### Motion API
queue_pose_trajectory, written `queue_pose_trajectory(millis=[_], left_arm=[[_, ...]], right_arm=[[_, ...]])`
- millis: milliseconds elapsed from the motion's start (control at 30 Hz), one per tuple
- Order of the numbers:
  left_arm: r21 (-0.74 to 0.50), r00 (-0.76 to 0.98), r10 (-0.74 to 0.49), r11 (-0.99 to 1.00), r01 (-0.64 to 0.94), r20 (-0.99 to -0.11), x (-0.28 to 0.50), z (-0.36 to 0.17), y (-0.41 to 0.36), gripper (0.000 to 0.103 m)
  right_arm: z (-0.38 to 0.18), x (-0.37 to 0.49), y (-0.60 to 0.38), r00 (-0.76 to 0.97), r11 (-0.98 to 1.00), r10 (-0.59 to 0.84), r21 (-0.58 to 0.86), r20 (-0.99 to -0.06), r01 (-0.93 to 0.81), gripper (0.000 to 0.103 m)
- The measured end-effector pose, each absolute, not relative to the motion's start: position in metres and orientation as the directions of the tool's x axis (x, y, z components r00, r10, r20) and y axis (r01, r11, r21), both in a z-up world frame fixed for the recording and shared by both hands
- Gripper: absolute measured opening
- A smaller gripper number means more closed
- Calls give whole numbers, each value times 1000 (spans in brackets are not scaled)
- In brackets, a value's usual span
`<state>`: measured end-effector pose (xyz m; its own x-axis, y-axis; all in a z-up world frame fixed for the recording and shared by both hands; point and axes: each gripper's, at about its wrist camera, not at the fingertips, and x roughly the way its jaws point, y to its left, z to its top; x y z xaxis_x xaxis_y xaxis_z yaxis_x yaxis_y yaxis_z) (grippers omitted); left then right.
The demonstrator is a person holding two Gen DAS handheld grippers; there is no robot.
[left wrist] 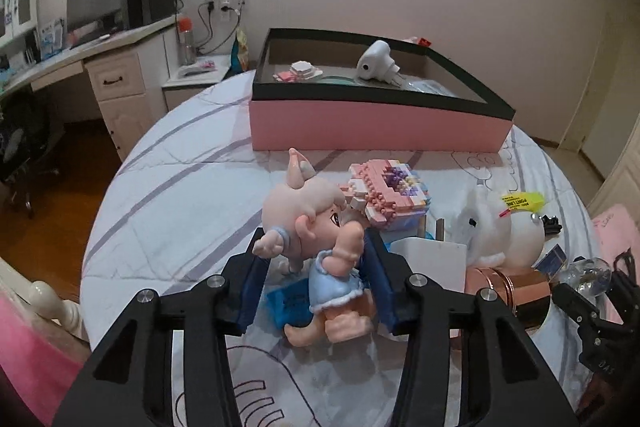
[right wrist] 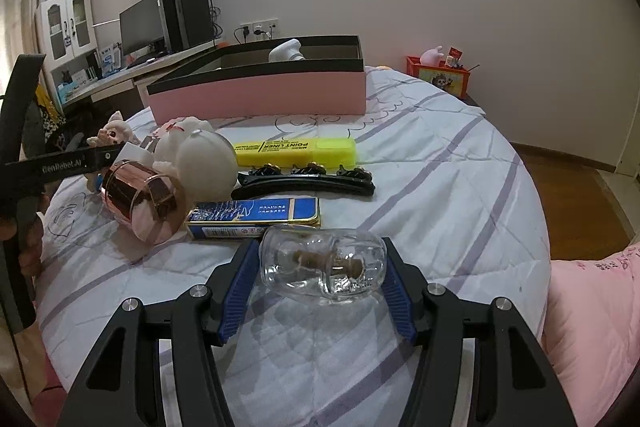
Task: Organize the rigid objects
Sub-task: 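Grasp the doll with the left tool while the right grasps the glass bottle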
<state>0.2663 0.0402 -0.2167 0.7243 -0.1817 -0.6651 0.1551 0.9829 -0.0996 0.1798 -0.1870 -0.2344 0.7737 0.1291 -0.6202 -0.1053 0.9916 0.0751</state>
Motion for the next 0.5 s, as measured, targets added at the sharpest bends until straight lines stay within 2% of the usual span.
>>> queue_pose_trajectory(millis=[500], left_arm=[[-19,802,-93,995,101,-590,231,-184,54,47]], right_arm=[[-217,167,-186,807,991,130,72,-575,-109,60]])
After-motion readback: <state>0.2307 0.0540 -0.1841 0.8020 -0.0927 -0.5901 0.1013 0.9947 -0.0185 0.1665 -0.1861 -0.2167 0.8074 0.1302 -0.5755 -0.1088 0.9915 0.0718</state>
